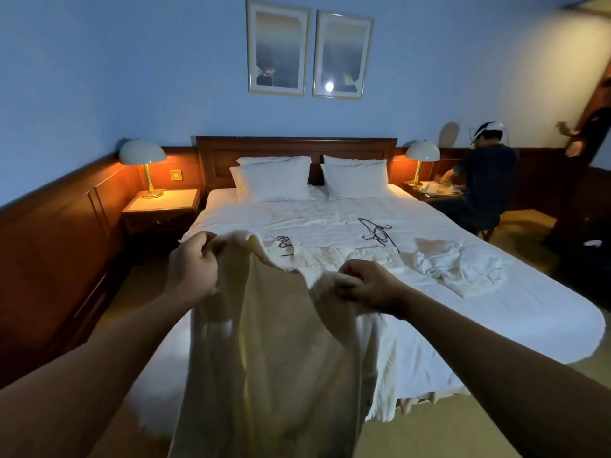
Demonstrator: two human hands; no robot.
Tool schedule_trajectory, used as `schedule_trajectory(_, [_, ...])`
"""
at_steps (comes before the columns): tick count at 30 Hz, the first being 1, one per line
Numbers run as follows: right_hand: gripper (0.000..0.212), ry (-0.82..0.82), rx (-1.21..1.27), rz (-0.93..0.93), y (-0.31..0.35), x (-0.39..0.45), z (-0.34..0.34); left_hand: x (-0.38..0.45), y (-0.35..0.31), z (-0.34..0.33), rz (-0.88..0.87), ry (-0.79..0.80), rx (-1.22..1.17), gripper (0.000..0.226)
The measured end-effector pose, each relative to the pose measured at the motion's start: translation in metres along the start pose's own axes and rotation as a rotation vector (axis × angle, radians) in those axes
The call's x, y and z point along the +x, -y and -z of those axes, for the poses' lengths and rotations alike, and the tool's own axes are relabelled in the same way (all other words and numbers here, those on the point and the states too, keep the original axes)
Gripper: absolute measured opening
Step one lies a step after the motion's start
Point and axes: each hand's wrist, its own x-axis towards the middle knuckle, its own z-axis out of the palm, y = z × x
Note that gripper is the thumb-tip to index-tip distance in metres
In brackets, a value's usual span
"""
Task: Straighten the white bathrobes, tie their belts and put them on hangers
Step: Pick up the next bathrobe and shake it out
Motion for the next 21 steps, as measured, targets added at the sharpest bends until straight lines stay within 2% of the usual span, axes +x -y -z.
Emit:
schedule_trajectory(2, [0.009, -0.060, -0.042, -0.014, -0.006, -0.002, 0.012, 0.001, -0.018, -0.013, -0.020, 0.030, -0.039, 0.016])
schedule_trajectory(5, [0.037, -0.282, -0.170, -0.058, -0.013, 0.001, 0.028, 0.004, -0.037, -0.032, -0.085, 0.089, -0.092, 0.012])
schedule_trajectory(9, [0.029, -0.535, -0.269, -0.097, -0.010, 0.000, 0.065, 0.023, -0.046, -0.037, -0.366, 0.244, 0.019, 0.012])
schedule_trajectory(13, [0.019, -0.567, -0.357, -0.044, 0.021, -0.009, 0.105, 0.054, -0.053, -0.020, -0.609, 0.433, 0.194, 0.023])
schedule_trajectory(16, [0.028, -0.578, -0.501, 0.014, 0.045, -0.019, 0.132, 0.075, -0.069, 0.001, -0.644, 0.639, 0.234, 0.020])
schedule_trajectory(17, [0.038, -0.560, -0.547, 0.013, 0.053, -0.022, 0.140, 0.081, -0.071, 0.004, -0.698, 0.644, 0.261, 0.021])
schedule_trajectory(19, [0.068, -0.530, -0.630, 0.015, 0.061, -0.025, 0.154, 0.088, -0.073, 0.004, -0.902, 0.527, 0.348, 0.028])
schedule_trajectory(20, [0.075, -0.531, -0.651, 0.012, 0.065, -0.026, 0.159, 0.090, -0.074, 0.005, -0.955, 0.473, 0.336, 0.028])
schedule_trajectory(21, [0.070, -0.532, -0.669, 0.012, 0.068, -0.029, 0.161, 0.092, -0.075, 0.004, -0.993, 0.436, 0.303, 0.027])
